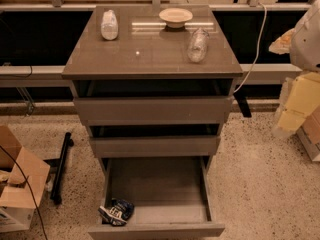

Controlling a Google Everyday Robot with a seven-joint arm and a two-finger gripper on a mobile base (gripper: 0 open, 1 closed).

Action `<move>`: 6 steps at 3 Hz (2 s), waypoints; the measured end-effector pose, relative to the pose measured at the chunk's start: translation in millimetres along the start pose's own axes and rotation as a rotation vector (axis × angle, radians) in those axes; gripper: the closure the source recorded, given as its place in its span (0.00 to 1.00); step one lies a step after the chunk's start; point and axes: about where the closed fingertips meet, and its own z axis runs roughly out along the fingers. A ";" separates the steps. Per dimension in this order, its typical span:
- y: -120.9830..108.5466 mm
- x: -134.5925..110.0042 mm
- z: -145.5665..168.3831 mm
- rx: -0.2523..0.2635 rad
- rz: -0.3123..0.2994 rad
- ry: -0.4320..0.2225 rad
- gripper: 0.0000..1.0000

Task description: Pick blue chip bag from bottom drawer and place on counter

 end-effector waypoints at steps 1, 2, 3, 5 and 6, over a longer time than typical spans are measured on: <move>-2.1 -1.2 5.0 0.002 0.015 -0.003 0.00; -15.9 -5.9 46.2 -0.011 0.116 -0.009 0.00; -38.1 -20.0 102.2 0.001 0.202 -0.012 0.00; -38.5 -19.0 121.9 -0.005 0.329 -0.007 0.00; -20.4 -41.2 183.2 -0.105 0.434 -0.053 0.00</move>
Offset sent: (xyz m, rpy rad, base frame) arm 0.0666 0.0153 -0.0907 0.1006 0.0734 -0.2397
